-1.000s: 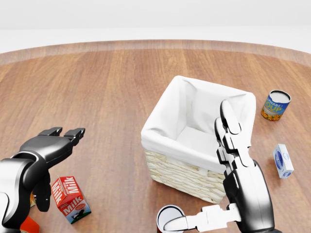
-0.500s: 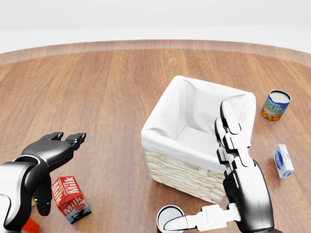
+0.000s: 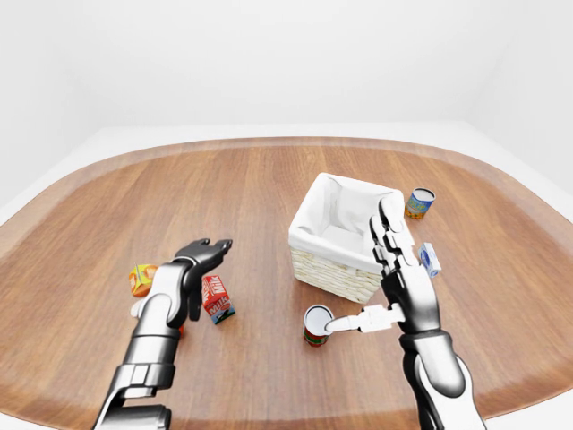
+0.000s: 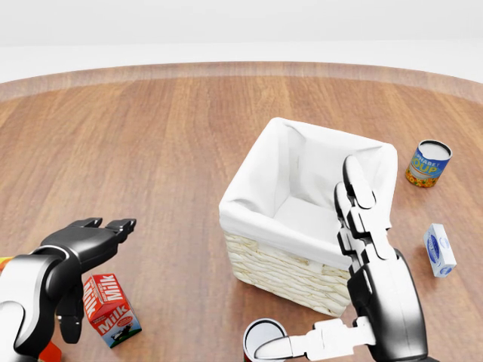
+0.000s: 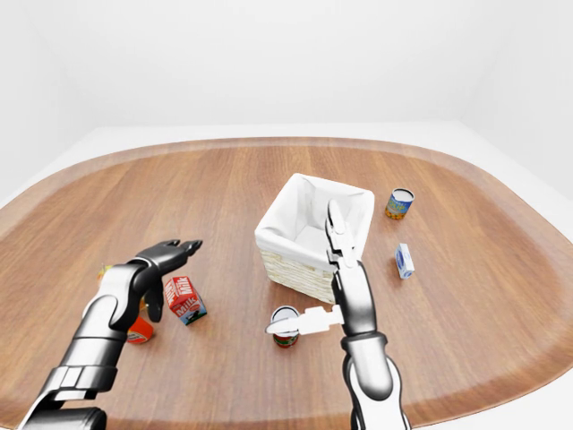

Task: Pick the milk and place it in the basket.

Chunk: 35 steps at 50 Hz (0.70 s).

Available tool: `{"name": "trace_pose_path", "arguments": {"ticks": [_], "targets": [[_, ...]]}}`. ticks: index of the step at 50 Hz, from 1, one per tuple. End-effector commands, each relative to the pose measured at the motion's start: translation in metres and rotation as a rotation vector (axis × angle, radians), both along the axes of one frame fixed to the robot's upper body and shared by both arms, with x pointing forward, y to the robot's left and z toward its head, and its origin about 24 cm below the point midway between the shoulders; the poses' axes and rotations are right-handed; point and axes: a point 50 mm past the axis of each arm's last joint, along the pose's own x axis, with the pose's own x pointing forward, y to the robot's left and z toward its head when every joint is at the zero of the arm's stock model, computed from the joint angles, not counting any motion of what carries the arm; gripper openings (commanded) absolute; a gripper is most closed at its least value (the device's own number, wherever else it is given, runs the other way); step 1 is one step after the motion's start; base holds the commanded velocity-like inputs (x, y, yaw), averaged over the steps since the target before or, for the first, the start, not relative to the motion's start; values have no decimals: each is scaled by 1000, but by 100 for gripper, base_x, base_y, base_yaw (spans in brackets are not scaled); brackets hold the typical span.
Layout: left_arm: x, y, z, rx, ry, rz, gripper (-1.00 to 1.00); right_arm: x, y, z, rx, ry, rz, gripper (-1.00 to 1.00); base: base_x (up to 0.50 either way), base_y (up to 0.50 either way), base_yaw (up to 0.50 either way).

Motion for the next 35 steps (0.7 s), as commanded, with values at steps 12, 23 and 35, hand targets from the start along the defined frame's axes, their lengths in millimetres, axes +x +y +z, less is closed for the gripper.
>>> {"name": "trace_pose_path", "arguments": {"ticks": [12,23,35], "targets": [[4,-5,-13,-26,70,-6,100,1,1,-1,-2,4,1,100,0,0,0],[8,2,-22,-11,135,17,100,-1,2,-1,-4,3,8,100,0,0,0],[6,2,-32,-10,183,21,100,-1,3,-1,-4,3,9,100,0,0,0]]}}
